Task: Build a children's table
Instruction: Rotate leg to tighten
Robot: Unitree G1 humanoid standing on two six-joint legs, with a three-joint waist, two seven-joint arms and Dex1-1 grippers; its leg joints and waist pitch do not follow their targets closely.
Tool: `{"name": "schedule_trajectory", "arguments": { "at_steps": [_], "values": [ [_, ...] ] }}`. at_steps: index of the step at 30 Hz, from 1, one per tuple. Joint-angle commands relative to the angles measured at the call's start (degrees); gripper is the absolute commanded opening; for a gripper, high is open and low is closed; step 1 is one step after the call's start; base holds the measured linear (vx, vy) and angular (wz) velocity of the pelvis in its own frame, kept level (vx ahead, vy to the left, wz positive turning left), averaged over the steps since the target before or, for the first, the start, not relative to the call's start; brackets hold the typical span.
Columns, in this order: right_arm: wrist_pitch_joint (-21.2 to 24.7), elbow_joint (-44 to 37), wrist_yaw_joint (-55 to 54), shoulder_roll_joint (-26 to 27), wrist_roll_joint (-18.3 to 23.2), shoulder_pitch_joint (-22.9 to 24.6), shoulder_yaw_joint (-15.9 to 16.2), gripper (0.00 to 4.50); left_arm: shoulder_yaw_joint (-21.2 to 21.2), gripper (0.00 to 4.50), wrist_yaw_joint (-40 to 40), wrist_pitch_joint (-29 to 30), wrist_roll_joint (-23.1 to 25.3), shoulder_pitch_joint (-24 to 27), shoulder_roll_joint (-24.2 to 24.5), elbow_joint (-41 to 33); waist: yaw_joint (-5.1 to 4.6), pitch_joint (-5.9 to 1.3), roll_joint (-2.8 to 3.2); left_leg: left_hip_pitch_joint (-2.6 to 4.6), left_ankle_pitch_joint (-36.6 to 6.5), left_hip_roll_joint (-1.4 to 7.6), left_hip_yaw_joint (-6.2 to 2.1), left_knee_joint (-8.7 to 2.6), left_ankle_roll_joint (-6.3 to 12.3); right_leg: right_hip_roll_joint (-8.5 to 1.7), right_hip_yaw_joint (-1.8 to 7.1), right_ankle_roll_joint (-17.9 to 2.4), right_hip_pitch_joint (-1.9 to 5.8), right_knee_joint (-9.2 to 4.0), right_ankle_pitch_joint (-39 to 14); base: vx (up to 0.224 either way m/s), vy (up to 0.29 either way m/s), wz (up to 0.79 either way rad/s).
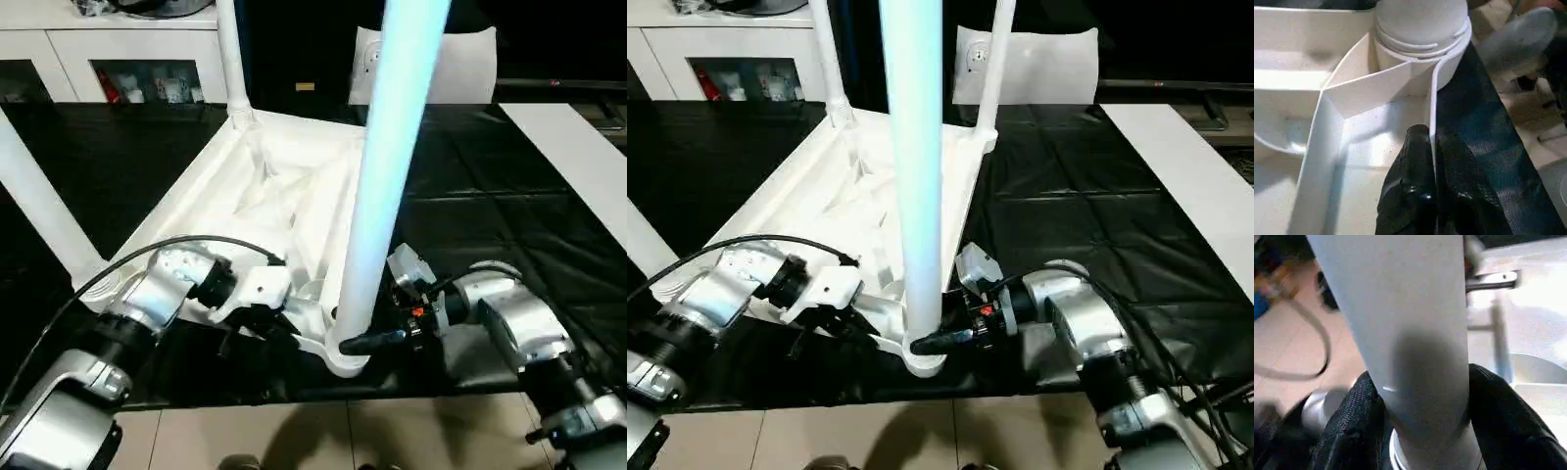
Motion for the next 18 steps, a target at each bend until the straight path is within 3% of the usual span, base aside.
{"name": "schedule_trajectory", "arguments": {
  "at_steps": [1, 3, 4, 5, 6, 7, 8, 9, 10, 11, 12, 13, 14, 15, 16, 17, 18],
  "values": [
    [0.7, -1.1, -6.4, 2.5, 0.5, 0.8, -0.6, 2.07, 0.7, 0.00, 5.4, 3.1, 1.1, 1.4, -0.3, -1.3, -0.23, -3.59, -0.52, -1.52, -2.9, 1.81, 0.38, -4.26, 2.31, -4.15, 3.96, -3.4, 4.58, -5.08, -22.3, 0.000, 0.000, 0.00],
    [-0.3, -0.7, -13.9, 5.6, -1.0, 2.2, -1.9, 2.07, 2.0, 0.00, 9.5, 7.2, 1.9, 3.4, -0.3, -4.2, -1.01, -3.00, -0.42, -0.94, -6.8, 1.09, 0.44, -4.14, 0.91, -4.15, 3.18, 1.2, 4.09, -6.83, -32.8, 0.000, 0.000, 0.00],
    [-0.4, -0.6, -15.1, 6.0, -1.3, 2.3, -2.1, 2.07, 2.2, 0.00, 10.1, 7.9, 1.9, 3.7, -0.5, -4.7, -1.31, -3.01, -0.52, -0.68, -7.4, 1.20, 0.44, -4.19, 0.49, -4.30, 3.02, 1.8, 3.98, -7.13, -34.6, -0.051, -0.001, -0.05],
    [-0.8, -0.2, -17.3, 7.0, -1.9, 2.5, -2.4, 2.06, 2.7, 0.00, 11.2, 9.4, 1.6, 4.2, -1.0, -5.7, -2.05, -2.76, -0.56, -0.92, -8.9, 0.59, 0.37, -3.85, 0.76, -3.93, 2.14, 4.1, 3.93, -8.03, -38.0, -0.051, -0.001, -0.05],
    [-0.9, 0.2, -20.5, 8.5, -2.5, 2.8, -3.0, 2.06, 3.4, 0.00, 12.9, 12.1, 1.3, 4.9, -1.9, -7.3, -2.71, -2.94, -0.13, -0.75, -9.8, 0.84, 0.21, -3.96, 0.74, -4.03, 1.62, 4.7, 4.12, -8.37, -37.9, -0.053, 0.018, -0.11],
    [-0.7, 0.6, -22.8, 9.5, -2.9, 2.7, -3.3, 2.05, 3.5, 0.00, 14.1, 13.6, 1.3, 5.2, -2.7, -8.2, -3.24, -2.87, -0.21, -1.10, -10.3, 1.06, 0.01, -4.09, 0.78, -3.95, 1.26, 4.9, 4.36, -8.49, -37.5, 0.000, 0.000, 0.00],
    [-0.2, 2.0, -28.8, 12.5, -4.1, 2.1, -4.2, 2.05, 4.0, 0.00, 18.4, 17.4, 1.9, 5.5, -5.5, -9.8, -3.99, -2.88, 0.85, -0.80, -12.7, 1.77, -0.39, -4.37, 0.77, -3.94, 0.22, 4.7, 4.79, -9.00, -36.1, 0.000, 0.000, 0.00],
    [-0.2, 2.1, -29.0, 12.6, -4.1, 2.1, -4.3, 2.04, 4.0, 0.00, 18.6, 17.5, 1.9, 5.5, -5.6, -9.9, -5.12, -2.76, 1.35, -0.49, -16.8, 2.79, -0.74, -4.61, 0.88, -3.92, -0.87, 4.3, 5.13, -9.55, -34.1, 0.000, 0.000, 0.00],
    [-0.1, 3.0, -32.1, 14.2, -4.6, 1.5, -4.8, 2.03, 4.1, 0.00, 20.6, 19.3, 2.1, 5.5, -7.1, -10.4, -5.54, -2.69, 1.61, -0.21, -19.5, 3.31, -1.05, -4.83, 1.03, -3.90, -1.41, 4.2, 5.40, -9.62, -33.1, 0.000, 0.000, 0.00],
    [0.2, 4.9, -37.7, 17.0, -5.3, 0.2, -5.7, 2.03, 4.4, 0.00, 25.0, 22.7, 2.6, 5.2, -10.3, -11.1, -6.56, -2.59, 2.01, -0.83, -25.2, 5.19, -1.97, -6.18, 1.07, -3.94, -1.41, 3.2, 6.79, -7.82, -28.4, 0.000, 0.000, 0.00],
    [0.3, 6.2, -40.8, 18.5, -5.8, -0.8, -6.2, 2.03, 4.7, 0.00, 27.7, 24.3, 2.9, 4.8, -12.3, -10.9, -6.64, -2.49, 2.29, -1.27, -28.3, 6.51, -2.51, -7.29, 0.95, -3.88, -0.67, 2.4, 7.40, -5.80, -25.1, 0.000, 0.000, 0.00],
    [0.3, 7.9, -43.7, 19.8, -6.2, -2.0, -6.7, 2.03, 5.0, 0.00, 30.2, 25.5, 3.2, 4.0, -14.3, -10.1, -6.20, -2.10, 2.91, -1.30, -35.5, 8.62, -3.26, -9.91, 0.10, -3.72, 1.76, -0.2, 7.77, -1.04, -17.5, 0.000, 0.000, 0.00],
    [0.4, 10.1, -47.8, 21.4, -6.8, -3.7, -7.3, 2.03, 5.7, 0.00, 34.5, 26.4, 3.8, 2.5, -17.0, -8.2, -6.42, -1.52, 1.75, -0.39, -38.4, 7.07, -2.51, -9.73, -0.81, -3.84, 3.51, -1.3, 6.43, -1.21, -18.3, 0.000, 0.000, 0.00],
    [0.4, 10.9, -49.4, 22.1, -7.2, -4.2, -7.6, 2.03, 5.9, 0.00, 36.1, 27.1, 4.1, 2.1, -18.0, -7.9, -6.56, -1.17, -0.53, 3.92, -28.3, 0.15, 0.12, -3.29, -0.93, -3.93, 0.85, 3.5, 0.95, -10.52, -42.9, 0.000, 0.000, 0.00],
    [0.4, 11.5, -50.6, 22.6, -7.7, -4.6, -7.7, 2.03, 6.1, 0.00, 37.7, 27.4, 4.6, 1.4, -18.8, -7.3, -6.75, -0.97, -0.73, 6.51, -21.6, -2.44, 1.49, 1.08, 0.12, -4.35, -1.39, 5.3, -1.63, -13.45, -51.9, 0.000, 0.000, 0.00],
    [0.4, 11.7, -50.9, 22.7, -7.8, -4.8, -7.8, 2.03, 6.1, 0.00, 38.1, 27.5, 4.7, 1.2, -19.0, -7.1, -7.34, -1.84, -0.79, 2.76, -16.3, -2.07, 1.30, 0.33, 3.02, -5.26, -2.87, 9.0, 2.71, -13.06, -53.3, 0.109, -0.009, -0.13],
    [0.3, 12.2, -51.7, 23.0, -8.2, -5.1, -7.8, 2.03, 6.2, 0.00, 39.1, 27.8, 5.1, 0.7, -19.6, -6.7, -6.95, -3.12, 0.22, 0.11, -13.9, -0.92, 0.49, -1.65, 3.44, -5.62, -2.06, 9.7, 5.99, -11.16, -46.6, 0.100, 0.024, -0.35]
  ]
}}
